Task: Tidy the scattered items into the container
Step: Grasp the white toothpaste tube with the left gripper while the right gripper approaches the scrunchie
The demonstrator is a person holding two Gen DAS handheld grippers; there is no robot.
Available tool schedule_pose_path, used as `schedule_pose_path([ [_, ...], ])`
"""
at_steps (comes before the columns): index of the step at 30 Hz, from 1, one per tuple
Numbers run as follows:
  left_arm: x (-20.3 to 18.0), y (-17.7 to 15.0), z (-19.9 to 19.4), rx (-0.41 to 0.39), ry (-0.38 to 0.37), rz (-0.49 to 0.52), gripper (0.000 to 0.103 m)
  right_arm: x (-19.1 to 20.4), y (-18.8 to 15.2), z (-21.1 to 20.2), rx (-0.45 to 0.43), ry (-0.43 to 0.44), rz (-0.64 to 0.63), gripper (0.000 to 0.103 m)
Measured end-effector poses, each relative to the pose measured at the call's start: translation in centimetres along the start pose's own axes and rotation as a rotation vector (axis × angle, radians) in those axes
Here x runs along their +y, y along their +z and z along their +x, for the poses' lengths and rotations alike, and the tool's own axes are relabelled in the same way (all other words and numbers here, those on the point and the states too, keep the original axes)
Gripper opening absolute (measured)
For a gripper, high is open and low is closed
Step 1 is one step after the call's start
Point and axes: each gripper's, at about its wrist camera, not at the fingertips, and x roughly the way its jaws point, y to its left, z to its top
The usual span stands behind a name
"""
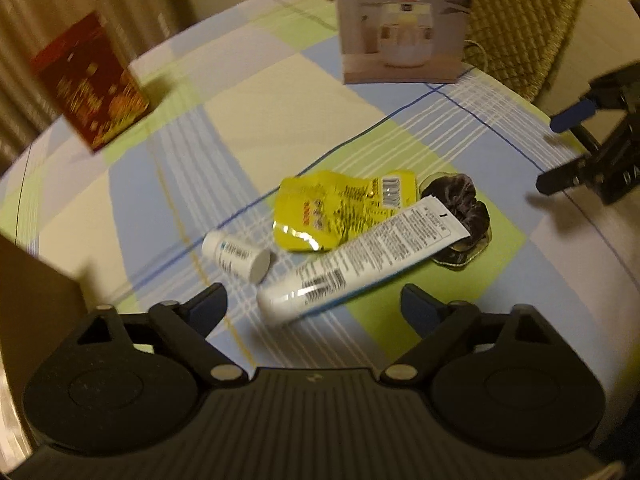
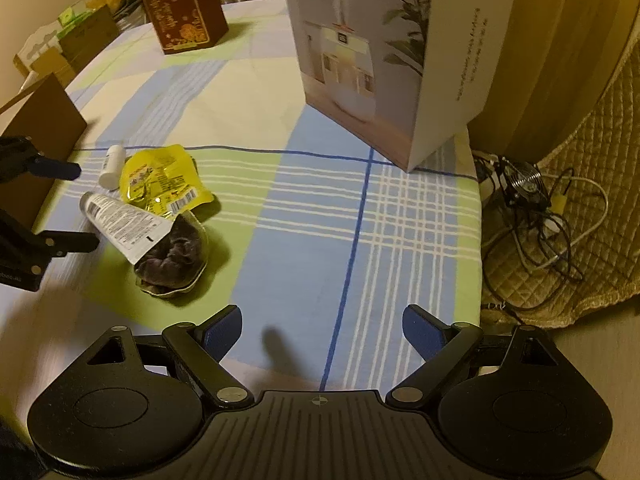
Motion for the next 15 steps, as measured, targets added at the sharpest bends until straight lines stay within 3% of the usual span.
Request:
schedule_pose_path([
  [7,-1.1,0.6,1.8,0.002,-0.031,0.113,0.072,-0.4,-0.3,0.4,0.012,-0.003,0.027,0.093],
  [15,-0.7,-0.4,2.6,0.061,-0.091,0.12,0.036,-0.7,-0.7,0.6,0.024,-0.002,0.044,0.093],
])
